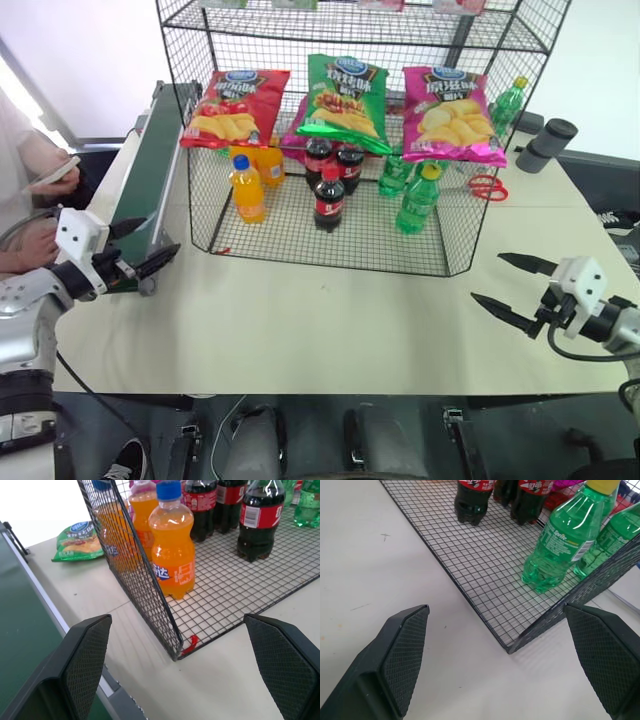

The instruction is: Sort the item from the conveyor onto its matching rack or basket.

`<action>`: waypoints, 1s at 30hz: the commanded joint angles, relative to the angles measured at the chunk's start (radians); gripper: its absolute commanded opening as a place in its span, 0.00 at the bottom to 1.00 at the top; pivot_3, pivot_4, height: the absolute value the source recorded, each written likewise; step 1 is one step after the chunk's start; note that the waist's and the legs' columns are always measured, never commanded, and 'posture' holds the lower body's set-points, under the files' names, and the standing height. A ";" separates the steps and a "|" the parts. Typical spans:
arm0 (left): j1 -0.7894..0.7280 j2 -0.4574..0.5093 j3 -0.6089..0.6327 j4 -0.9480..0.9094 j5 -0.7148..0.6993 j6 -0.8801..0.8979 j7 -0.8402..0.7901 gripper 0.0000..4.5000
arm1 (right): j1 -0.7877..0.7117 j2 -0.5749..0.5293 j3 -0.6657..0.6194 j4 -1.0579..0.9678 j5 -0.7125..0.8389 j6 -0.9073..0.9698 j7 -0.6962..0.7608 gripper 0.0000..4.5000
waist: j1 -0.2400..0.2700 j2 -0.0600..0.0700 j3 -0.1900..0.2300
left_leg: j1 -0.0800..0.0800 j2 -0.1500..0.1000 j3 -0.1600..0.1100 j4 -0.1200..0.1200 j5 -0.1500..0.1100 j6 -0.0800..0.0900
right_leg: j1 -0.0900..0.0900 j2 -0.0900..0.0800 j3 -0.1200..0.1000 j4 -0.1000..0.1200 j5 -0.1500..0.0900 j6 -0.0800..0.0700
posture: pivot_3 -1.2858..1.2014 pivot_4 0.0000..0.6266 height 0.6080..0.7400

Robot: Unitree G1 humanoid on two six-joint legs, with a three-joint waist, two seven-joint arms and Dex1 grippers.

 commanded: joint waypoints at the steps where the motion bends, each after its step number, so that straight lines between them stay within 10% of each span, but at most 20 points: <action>1: 0.011 0.007 0.016 -0.035 -0.012 -0.023 -0.020 1.00 | -0.027 0.003 -0.008 -0.003 0.009 -0.020 -0.009 0.99 | -0.002 0.000 0.000 | 0.000 0.000 0.000 0.000 0.000 0.000 | 0.000 0.000 0.000 0.000 0.000 0.000 | 0.52 0.24 1.00; 30: 0.052 -0.029 -0.002 -0.080 -0.009 -0.004 -0.016 1.00 | -0.008 0.001 0.015 -0.028 0.018 0.005 -0.023 0.99 | 0.001 0.000 0.000 | 0.000 0.000 0.000 0.000 0.000 0.000 | 0.000 0.000 0.000 0.001 0.000 0.000 | 0.52 0.24 1.00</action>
